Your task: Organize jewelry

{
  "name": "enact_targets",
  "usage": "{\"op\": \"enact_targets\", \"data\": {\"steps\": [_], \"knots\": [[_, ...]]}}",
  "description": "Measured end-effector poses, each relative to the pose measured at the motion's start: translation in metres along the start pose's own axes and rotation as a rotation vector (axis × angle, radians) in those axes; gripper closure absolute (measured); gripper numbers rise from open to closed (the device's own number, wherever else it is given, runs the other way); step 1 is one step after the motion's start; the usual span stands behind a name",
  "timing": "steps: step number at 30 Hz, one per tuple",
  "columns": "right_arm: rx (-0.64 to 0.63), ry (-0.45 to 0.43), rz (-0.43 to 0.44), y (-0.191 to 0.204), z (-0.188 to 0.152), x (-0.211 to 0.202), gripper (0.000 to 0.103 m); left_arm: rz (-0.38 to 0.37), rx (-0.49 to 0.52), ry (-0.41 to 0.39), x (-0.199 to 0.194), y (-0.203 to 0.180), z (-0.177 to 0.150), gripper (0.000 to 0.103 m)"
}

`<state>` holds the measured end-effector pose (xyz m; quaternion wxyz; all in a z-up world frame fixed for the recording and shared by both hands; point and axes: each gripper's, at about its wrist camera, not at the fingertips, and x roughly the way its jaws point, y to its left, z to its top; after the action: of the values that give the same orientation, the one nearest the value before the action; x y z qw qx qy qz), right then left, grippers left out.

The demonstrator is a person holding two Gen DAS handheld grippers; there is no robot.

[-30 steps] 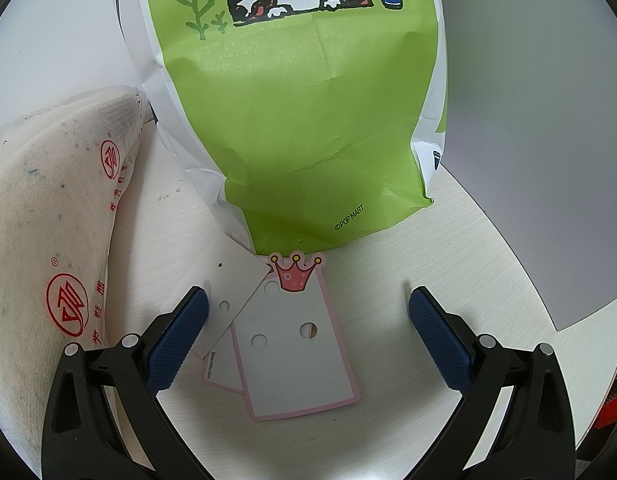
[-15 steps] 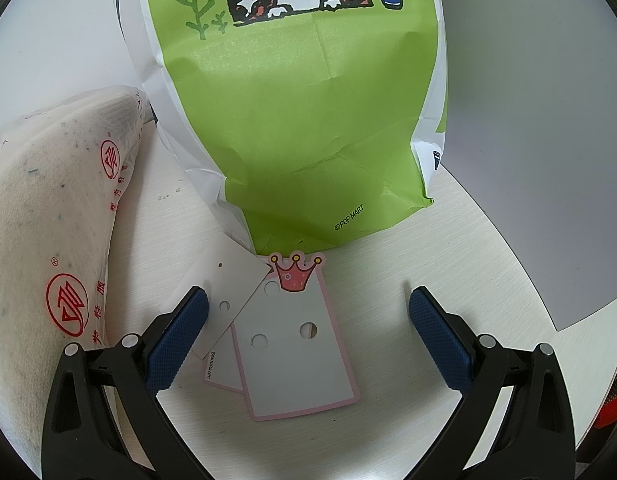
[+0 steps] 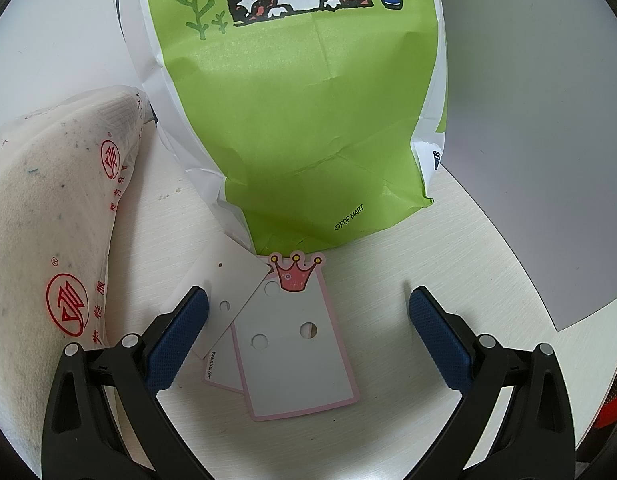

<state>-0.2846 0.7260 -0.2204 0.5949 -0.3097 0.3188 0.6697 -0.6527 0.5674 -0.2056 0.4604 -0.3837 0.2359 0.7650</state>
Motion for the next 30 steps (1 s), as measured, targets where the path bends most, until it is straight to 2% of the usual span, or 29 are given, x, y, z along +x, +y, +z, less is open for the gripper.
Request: {"op": "enact_targets", "data": {"steps": [30], "knots": [[-0.002, 0.000, 0.001, 0.0004, 0.0000, 0.0015, 0.006, 0.000, 0.000, 0.000, 0.0004, 0.0015, 0.0011, 0.005]]}}
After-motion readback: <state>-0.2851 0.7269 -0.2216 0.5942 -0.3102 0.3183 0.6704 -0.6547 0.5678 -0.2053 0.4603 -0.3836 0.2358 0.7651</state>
